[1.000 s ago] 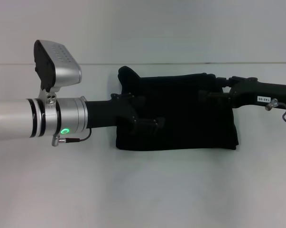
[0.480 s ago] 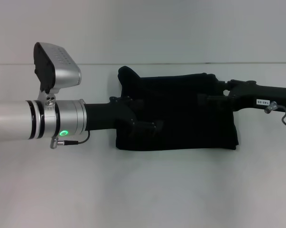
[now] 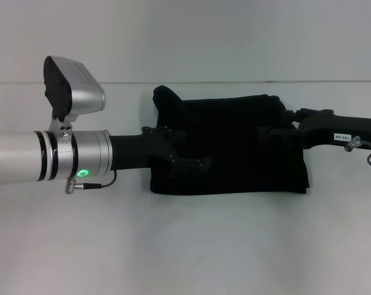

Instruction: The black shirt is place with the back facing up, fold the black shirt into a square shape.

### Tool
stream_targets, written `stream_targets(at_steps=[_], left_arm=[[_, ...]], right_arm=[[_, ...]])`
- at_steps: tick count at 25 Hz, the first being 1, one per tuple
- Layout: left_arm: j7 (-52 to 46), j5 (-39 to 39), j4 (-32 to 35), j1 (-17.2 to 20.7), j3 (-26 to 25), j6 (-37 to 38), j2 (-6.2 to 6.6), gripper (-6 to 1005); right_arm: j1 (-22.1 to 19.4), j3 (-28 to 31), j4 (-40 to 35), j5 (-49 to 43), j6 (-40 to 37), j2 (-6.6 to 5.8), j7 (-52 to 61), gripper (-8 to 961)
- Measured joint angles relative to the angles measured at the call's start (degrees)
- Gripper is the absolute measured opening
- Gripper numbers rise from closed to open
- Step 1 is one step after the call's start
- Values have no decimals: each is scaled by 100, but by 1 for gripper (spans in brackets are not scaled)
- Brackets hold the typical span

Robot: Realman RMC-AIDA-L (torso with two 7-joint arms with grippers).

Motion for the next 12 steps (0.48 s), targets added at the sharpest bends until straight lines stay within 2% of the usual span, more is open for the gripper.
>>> stream_targets(at_steps=[12], left_arm=[[-3,0,-9,28,0,0,0,918]], right_arm=[[0,0,-1,-25,-6,16,3,832]])
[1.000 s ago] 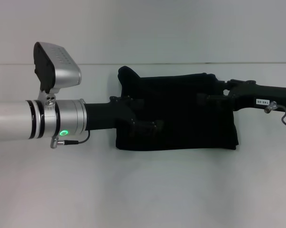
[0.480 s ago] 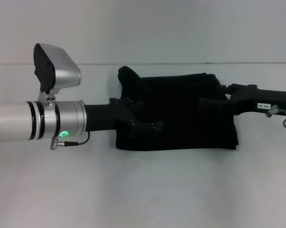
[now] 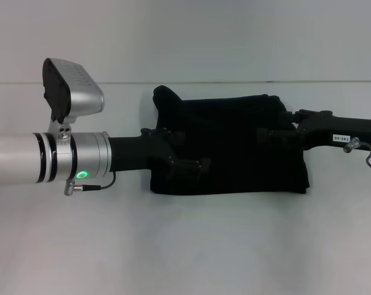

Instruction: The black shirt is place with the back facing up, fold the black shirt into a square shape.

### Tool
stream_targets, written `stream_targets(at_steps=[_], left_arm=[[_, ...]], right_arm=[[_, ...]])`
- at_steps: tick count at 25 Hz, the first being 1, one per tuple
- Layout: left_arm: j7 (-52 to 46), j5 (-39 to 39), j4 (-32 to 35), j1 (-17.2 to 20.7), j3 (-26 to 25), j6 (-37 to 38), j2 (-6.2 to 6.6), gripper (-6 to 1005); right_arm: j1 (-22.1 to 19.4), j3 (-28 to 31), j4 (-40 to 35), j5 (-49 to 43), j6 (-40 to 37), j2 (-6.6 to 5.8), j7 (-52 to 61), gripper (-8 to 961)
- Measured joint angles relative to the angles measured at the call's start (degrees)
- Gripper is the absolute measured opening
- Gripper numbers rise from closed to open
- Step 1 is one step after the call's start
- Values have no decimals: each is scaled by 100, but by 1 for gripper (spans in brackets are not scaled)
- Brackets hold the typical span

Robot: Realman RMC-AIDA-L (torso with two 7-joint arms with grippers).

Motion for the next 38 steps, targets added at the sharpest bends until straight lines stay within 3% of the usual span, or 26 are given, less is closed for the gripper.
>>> stream_targets(at_steps=[38], left_arm=[[0,17,0,-15,6,-78,-8,918]], right_arm=[[134,-26,65,-228,123,-46,211,799]])
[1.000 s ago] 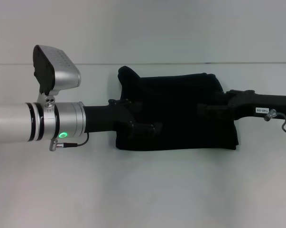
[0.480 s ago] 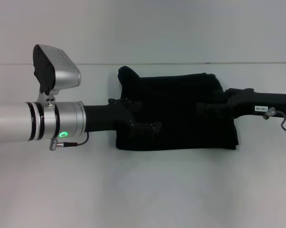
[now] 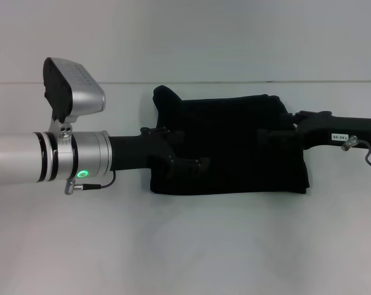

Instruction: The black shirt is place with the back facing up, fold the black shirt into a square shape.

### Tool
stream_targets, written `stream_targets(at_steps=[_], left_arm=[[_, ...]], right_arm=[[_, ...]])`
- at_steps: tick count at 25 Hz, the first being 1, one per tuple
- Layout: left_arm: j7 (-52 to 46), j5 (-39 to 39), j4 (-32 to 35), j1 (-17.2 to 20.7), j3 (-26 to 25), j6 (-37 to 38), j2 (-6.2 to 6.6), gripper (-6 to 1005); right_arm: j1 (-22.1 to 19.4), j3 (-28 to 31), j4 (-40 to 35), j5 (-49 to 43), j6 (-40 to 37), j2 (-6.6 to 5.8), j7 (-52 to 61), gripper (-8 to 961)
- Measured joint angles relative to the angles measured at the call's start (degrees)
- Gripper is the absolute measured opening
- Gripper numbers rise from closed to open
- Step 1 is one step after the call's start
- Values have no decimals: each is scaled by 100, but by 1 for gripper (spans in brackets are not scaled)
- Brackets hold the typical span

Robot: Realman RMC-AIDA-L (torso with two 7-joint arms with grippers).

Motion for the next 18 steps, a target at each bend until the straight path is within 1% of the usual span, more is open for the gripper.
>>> stream_targets(at_steps=[6,12,18], left_arm=[[-9,0,0,1,-7,-1,0,918],[-75,0,0,-10,-6,0,0,919],[-79,-36,1,4,-13,4,-10,919]], right_arm=[[9,13,4,0,205,-48,24,793],[35,13,-4,0,353,-98,357,788],[71,-7,13,0,926,-101,996,783]])
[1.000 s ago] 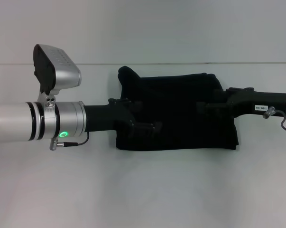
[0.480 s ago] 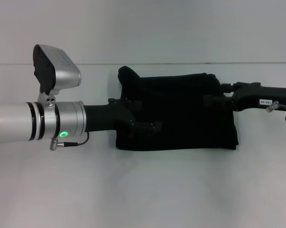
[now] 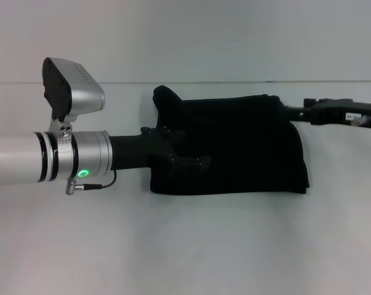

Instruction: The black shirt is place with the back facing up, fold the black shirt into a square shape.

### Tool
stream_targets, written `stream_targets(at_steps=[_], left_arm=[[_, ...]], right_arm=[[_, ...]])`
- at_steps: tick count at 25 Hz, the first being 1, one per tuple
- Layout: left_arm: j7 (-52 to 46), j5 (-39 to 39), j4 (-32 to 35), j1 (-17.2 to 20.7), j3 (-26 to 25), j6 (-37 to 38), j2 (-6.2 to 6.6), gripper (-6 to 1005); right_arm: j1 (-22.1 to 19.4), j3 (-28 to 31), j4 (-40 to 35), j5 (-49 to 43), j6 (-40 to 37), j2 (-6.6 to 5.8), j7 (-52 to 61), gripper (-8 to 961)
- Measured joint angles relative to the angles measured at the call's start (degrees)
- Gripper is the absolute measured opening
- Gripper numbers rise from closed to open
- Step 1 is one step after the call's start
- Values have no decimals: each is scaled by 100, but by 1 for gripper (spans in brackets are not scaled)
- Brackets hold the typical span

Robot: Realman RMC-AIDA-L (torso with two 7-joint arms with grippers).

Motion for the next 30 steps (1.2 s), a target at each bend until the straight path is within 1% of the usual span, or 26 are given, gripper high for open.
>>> stream_targets(at_steps=[3,9,15,18,19,20,24,30], left_arm=[[0,-8,0,0,-7,-2,-5,919],[0,-14,0,-7,-26,-13,-8,919],[0,-18,21,8,-50,-22,-23,919],[0,-18,21,11,-69,-27,-14,919],[0,-18,21,14,-72,-30,-9,918],[0,-18,21,20,-76,-36,-8,918],[0,-23,26,54,-82,-73,-6,917],[6,-10,43,94,-101,-84,-2,919]], right_arm=[[110,-23,112,0,471,25,411,780],[560,-10,742,1,1416,76,880,775],[881,11,1095,35,2272,236,1217,770],[1013,12,1268,42,2710,310,1503,755],[1094,17,1370,45,2904,351,1661,750],[1094,17,1370,45,2904,351,1661,745],[1192,24,1531,56,3212,441,1929,710],[1212,21,1559,164,3259,545,1960,651]])
